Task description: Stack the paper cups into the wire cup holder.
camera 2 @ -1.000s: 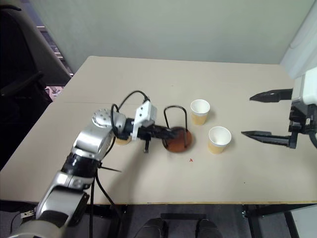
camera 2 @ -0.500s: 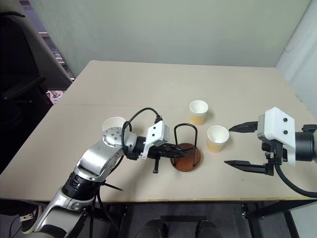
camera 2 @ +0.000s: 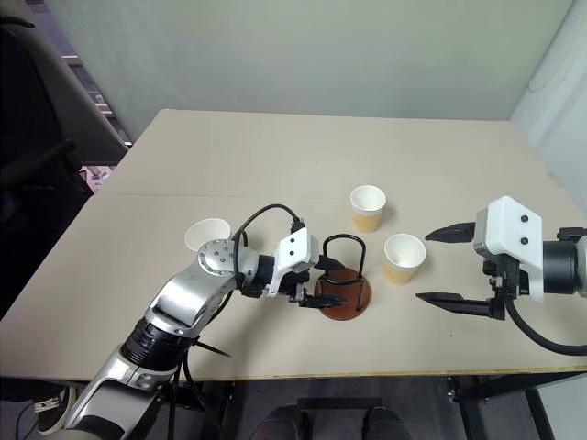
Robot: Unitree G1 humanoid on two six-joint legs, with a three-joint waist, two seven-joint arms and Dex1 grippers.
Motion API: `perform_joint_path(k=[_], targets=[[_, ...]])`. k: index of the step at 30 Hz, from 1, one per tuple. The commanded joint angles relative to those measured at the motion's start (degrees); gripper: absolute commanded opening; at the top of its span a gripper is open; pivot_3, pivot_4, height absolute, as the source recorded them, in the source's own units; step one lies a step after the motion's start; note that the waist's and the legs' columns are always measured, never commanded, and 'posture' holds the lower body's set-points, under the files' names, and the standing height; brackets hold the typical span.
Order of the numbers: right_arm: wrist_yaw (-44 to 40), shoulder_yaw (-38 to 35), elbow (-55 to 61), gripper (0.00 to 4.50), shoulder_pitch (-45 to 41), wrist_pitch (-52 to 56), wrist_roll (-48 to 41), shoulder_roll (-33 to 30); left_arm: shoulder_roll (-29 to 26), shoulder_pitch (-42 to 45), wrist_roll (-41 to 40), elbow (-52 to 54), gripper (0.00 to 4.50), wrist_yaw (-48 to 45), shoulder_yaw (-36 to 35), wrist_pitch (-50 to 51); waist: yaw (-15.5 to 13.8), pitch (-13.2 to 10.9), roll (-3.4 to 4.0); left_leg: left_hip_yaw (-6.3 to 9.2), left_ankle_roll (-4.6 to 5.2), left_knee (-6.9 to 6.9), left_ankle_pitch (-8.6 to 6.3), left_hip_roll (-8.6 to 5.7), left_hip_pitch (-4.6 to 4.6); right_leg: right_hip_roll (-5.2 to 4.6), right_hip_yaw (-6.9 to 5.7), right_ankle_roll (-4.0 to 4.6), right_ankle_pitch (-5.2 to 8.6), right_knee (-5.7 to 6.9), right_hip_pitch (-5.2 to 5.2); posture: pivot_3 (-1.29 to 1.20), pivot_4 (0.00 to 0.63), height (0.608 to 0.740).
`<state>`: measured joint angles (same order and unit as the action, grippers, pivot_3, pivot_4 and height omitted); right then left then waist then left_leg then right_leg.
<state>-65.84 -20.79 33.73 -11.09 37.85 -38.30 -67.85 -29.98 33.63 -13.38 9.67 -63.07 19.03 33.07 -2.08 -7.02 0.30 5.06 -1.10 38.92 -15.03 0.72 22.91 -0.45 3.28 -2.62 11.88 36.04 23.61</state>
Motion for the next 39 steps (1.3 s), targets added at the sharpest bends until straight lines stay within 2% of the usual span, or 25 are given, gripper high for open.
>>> perform_joint_path(k=[1, 5, 7, 11, 15, 21, 25, 28, 32, 34, 39], targets=[[-0.22, 2.82, -1.41, 4.5, -2.39, -2.24, 2.01, -1.05, -3.75, -1.5, -3.61, 4.74, 4.33, -2.24, -4.57, 0.27, 0.05, 0.0, -0.01, -0.01, 0.0, -0.01, -0.04, 0.0, 0.0, 0.0, 0.01, 0.0, 0.0, 0.0, 0.04, 0.0, 0.15, 0.74], [0.52, 10.97, -5.38, 4.5, -6.22, -5.27, 7.49, 0.05, -9.26, -4.65, -8.34, 7.77, 4.33, -4.68, -10.36, 0.63, 0.47, 0.0, 0.0, -0.02, 0.06, -0.07, -0.13, 0.04, 0.0, 0.02, 0.02, 0.01, 0.0, 0.03, 0.14, 0.0, 0.15, 0.74], [0.37, 15.34, -8.09, 4.5, -8.23, -7.31, 10.8, 1.01, -11.93, -6.46, -11.01, 9.13, 4.33, -6.04, -13.51, 0.73, 0.62, 0.0, 0.01, -0.02, 0.52, -0.08, -0.39, 0.05, -0.01, 0.0, 0.05, 0.03, -0.02, 0.05, 0.17, 0.0, 0.15, 0.74], [0.13, 24.25, -13.48, 4.5, -14.25, -10.24, 16.88, 5.31, -16.45, -8.12, -15.49, 9.75, 4.33, -7.48, -20.46, 0.97, 0.84, 0.01, 0.01, -0.01, 0.64, -0.06, -0.46, 0.07, -0.02, -0.03, 0.05, 0.12, -0.09, 0.13, 0.26, 0.0, 0.15, 0.74], [-1.33, 30.83, -19.06, 4.5, -19.04, -13.51, 22.21, 9.53, -17.69, -5.13, -16.16, 10.21, 4.33, -4.23, -23.45, 0.75, 0.63, 0.0, 0.02, 0.03, 0.64, -0.04, -0.45, 0.1, -0.01, -0.05, 0.01, 0.21, -0.17, 0.21, 0.29, 0.0, 0.15, 0.74], [-2.43, 35.41, -24.23, 4.5, -20.78, -16.9, 27.42, 13.76, -18.16, -3.08, -18.11, 13.15, 4.33, -0.63, -24.24, 3.13, 0.84, 0.0, 0.02, 0.02, 0.64, -0.01, -0.45, 0.11, -0.02, -0.13, -0.01, 0.29, -0.29, 0.18, 0.31, 0.0, 0.15, 0.74], [-2.3, 36.45, -27.72, 3.24, -21.9, -19.06, 30.51, 15.59, -19.1, -3.39, -18.73, 14.31, 4.35, 0.88, -24.83, 3.97, 1.06, 0.0, 0.02, -0.01, 0.61, -0.08, -0.44, 0.11, -0.01, -0.17, -0.02, 0.31, -0.3, 0.17, 0.4, 0.0, 0.15, 0.74], [-2.75, 35.96, -28.29, 2.13, -22.58, -19.25, 30.87, 16.19, -19.97, -2.94, -18.76, 13.17, 4.35, 1.11, -25.16, 3.31, 1.11, -0.01, 0.03, -0.01, 0.59, -0.12, -0.44, 0.12, 0.0, -0.18, -0.02, 0.35, -0.3, 0.19, 0.45, 0.0, 0.15, 0.74], [-3.43, 33.93, -27.08, 0.62, -22.96, -18.7, 29.72, 15.76, -21.0, -1.44, -17.89, 10.24, 4.35, 0.54, -25.0, 1.33, 1.1, -0.01, 0.03, 0.0, 0.56, -0.18, -0.42, 0.13, 0.0, -0.18, -0.03, 0.41, -0.29, 0.19, 0.46, 0.0, 0.15, 0.74], [-4.12, 32.09, -25.35, 0.02, -22.93, -17.71, 27.96, 15.05, -21.53, -0.64, -17.22, 8.35, 4.35, 0.13, -24.86, 0.05, 1.1, -0.01, 0.04, 0.0, 0.55, -0.18, -0.43, 0.13, 0.0, -0.18, -0.03, 0.43, -0.3, 0.19, 0.46, 0.0, 0.15, 0.74], [-7.57, 24.12, -17.55, 0.02, -23.13, -11.18, 19.07, 10.88, -23.17, 0.87, -15.16, 3.36, 4.35, -1.26, -24.85, -3.64, 1.09, -0.04, 0.07, -0.02, 0.49, -0.29, -0.41, 0.12, 0.05, -0.19, -0.02, 0.56, -0.22, 0.17, 0.54, 0.0, 0.15, 0.74]])
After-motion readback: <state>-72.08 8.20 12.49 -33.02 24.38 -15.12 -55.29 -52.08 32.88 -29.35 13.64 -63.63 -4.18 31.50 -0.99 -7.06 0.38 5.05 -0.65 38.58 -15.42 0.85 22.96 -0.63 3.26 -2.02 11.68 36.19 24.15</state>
